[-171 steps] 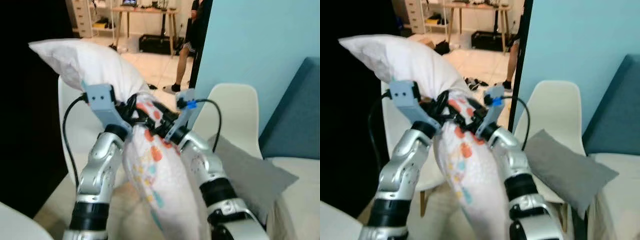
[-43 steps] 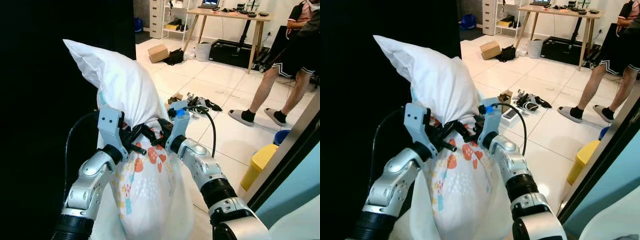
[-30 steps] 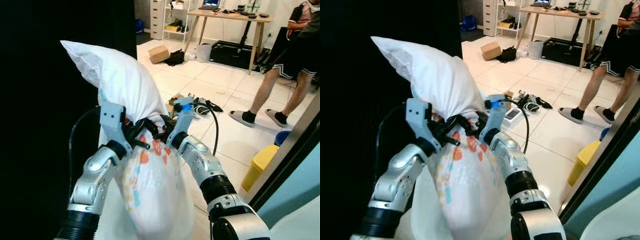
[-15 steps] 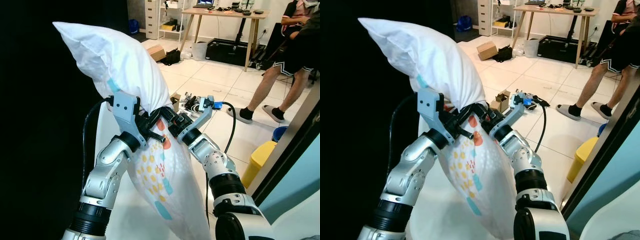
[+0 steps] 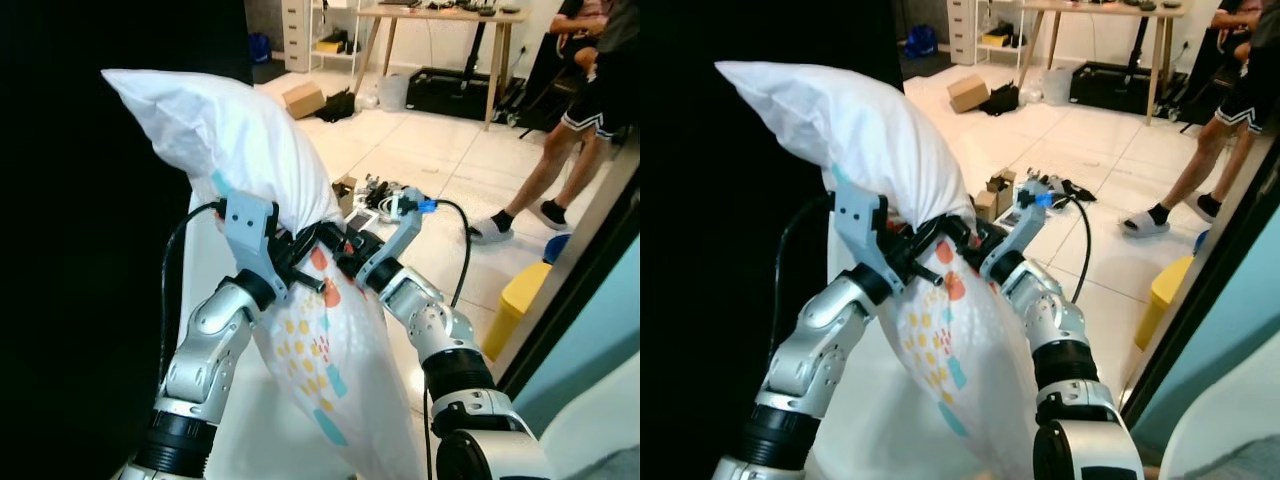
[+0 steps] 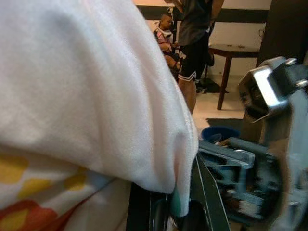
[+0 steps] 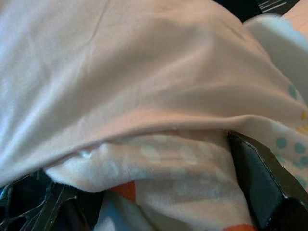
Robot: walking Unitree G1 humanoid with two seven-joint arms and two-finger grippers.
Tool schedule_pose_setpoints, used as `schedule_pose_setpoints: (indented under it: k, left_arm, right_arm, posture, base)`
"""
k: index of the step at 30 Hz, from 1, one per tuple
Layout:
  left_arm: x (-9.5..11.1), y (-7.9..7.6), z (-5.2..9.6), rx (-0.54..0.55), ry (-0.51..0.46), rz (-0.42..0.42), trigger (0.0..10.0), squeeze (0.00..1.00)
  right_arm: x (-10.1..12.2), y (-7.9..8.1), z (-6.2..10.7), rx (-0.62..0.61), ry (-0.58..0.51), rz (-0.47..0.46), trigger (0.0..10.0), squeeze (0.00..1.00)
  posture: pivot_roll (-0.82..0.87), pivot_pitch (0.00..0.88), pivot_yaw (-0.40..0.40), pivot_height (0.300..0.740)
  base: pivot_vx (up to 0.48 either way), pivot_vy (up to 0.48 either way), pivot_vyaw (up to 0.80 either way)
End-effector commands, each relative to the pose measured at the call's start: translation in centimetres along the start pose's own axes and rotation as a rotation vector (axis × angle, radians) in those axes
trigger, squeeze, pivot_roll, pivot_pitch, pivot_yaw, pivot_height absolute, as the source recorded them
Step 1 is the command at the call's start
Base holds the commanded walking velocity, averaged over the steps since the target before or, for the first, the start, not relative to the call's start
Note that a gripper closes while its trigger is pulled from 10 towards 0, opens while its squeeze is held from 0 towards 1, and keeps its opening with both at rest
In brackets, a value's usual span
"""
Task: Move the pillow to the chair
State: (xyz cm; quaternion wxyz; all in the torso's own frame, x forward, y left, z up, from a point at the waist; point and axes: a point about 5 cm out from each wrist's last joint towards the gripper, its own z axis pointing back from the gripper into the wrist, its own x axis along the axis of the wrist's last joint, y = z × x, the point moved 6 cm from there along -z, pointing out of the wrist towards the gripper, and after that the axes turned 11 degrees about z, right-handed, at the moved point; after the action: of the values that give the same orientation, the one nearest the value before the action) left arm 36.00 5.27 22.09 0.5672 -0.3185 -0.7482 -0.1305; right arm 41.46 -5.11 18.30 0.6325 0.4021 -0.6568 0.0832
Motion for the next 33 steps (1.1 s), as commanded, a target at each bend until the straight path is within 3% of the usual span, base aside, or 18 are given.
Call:
schedule_pose_setpoints:
  k: [1, 2, 3, 7, 8, 9, 11, 12, 14, 15, 19, 23, 33]
  left_arm:
    - [-2.2, -0.6, 0.2, -0.031, 0.086, -0.009, 10.0, 0.0]
    - [-2.5, 0.7, 0.7, 0.014, 0.11, -0.046, 10.0, 0.0]
    - [-3.0, 3.0, 1.5, 0.1, 0.138, -0.085, 10.0, 0.0]
    - [-3.1, 4.5, 2.0, 0.162, 0.148, -0.106, 10.0, 0.0]
    - [-3.1, 6.0, 2.6, 0.23, 0.158, -0.134, 10.0, 0.0]
    - [-3.1, 6.0, 2.6, 0.23, 0.158, -0.134, 10.0, 0.0]
    - [-3.4, 8.9, 3.9, 0.373, 0.186, -0.181, 10.0, 0.0]
    - [-3.4, 8.9, 3.9, 0.373, 0.186, -0.181, 10.0, 0.0]
    - [-4.0, 11.1, 5.3, 0.486, 0.214, -0.201, 10.0, 0.0]
    - [-4.0, 11.1, 5.3, 0.486, 0.214, -0.201, 10.0, 0.0]
    - [-5.1, 13.4, 7.5, 0.621, 0.244, -0.197, 10.0, 0.0]
    - [-5.4, 14.5, 8.4, 0.685, 0.24, -0.182, 10.0, 0.0]
    - [-6.8, 16.7, 9.8, 0.725, 0.375, -0.333, 10.0, 0.0]
  right_arm:
    - [2.0, 2.2, -1.0, 0.09, -0.068, 0.048, 10.0, 0.0]
    - [1.9, 2.4, -0.9, 0.106, -0.065, 0.058, 10.0, 0.0]
    - [2.0, 2.3, -0.8, 0.108, -0.062, 0.069, 10.0, 0.0]
    - [2.0, 2.1, -0.8, 0.102, -0.061, 0.074, 10.0, 0.0]
    - [1.9, 2.0, -0.8, 0.098, -0.05, 0.089, 10.0, 0.0]
    - [1.9, 2.0, -0.8, 0.098, -0.05, 0.089, 10.0, 0.0]
    - [1.0, 1.8, -0.7, 0.088, -0.003, 0.143, 10.0, 0.0]
    - [1.0, 1.8, -0.7, 0.088, -0.003, 0.143, 10.0, 0.0]
    - [0.1, 1.7, -0.7, 0.081, 0.041, 0.182, 10.0, 0.0]
    - [0.1, 1.7, -0.7, 0.081, 0.041, 0.182, 10.0, 0.0]
    - [-0.7, 1.6, -0.5, 0.08, 0.08, 0.217, 10.0, 0.0]
    - [-0.6, 1.4, -0.5, 0.069, 0.08, 0.227, 10.0, 0.0]
    - [-0.3, 1.0, -0.6, 0.043, 0.074, 0.238, 10.0, 0.0]
  posture:
    - [-0.06, 0.014, 0.016, 0.609]
    - [-0.06, 0.015, 0.014, 0.609]
    - [-0.06, 0.018, 0.011, 0.609]
    - [-0.06, 0.019, 0.01, 0.609]
    - [-0.06, 0.021, 0.008, 0.609]
    - [-0.06, 0.021, 0.008, 0.609]
    - [-0.06, 0.024, 0.004, 0.609]
    - [-0.06, 0.024, 0.004, 0.609]
    - [-0.06, 0.025, 0.0, 0.609]
    - [-0.06, 0.025, 0.0, 0.609]
    - [-0.06, 0.028, -0.006, 0.609]
    - [-0.07, 0.029, -0.011, 0.609]
    - [-0.08, 0.031, -0.017, 0.609]
  base:
    - [0.0, 0.0, 0.0]
    - [0.0, 0.0, 0.0]
    - [0.0, 0.0, 0.0]
    - [0.0, 0.0, 0.0]
    - [0.0, 0.0, 0.0]
    - [0.0, 0.0, 0.0]
    - [0.0, 0.0, 0.0]
    - [0.0, 0.0, 0.0]
    - [0.0, 0.0, 0.0]
    - [0.0, 0.0, 0.0]
    - [0.0, 0.0, 0.0]
    - [0.0, 0.0, 0.0]
    - [0.0, 0.0, 0.0]
